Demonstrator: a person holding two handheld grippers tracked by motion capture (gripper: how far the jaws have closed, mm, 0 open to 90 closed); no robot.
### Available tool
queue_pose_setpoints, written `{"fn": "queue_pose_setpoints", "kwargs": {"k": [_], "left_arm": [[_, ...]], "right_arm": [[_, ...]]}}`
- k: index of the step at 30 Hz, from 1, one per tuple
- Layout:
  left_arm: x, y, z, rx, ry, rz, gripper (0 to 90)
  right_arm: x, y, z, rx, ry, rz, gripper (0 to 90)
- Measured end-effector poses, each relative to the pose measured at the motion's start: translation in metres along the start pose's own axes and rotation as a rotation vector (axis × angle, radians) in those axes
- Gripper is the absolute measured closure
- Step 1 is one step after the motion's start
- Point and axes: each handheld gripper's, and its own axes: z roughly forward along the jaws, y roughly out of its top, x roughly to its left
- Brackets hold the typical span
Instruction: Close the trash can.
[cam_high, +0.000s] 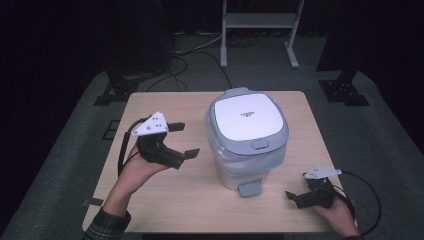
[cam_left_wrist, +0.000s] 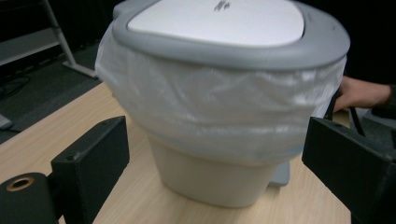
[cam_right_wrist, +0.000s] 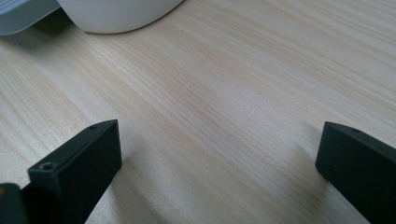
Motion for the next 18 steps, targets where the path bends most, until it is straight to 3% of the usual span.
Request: {"fn": "queue_pose_setpoints", "kwargs": {"k": [18], "left_arm": [[-0.007, -0.077, 0.004, 0.061, 0.104, -0.043, 2.2]], "right_arm": [[0.0, 0.0, 0.0, 0.0, -0.001, 0.001, 0.0]]}}
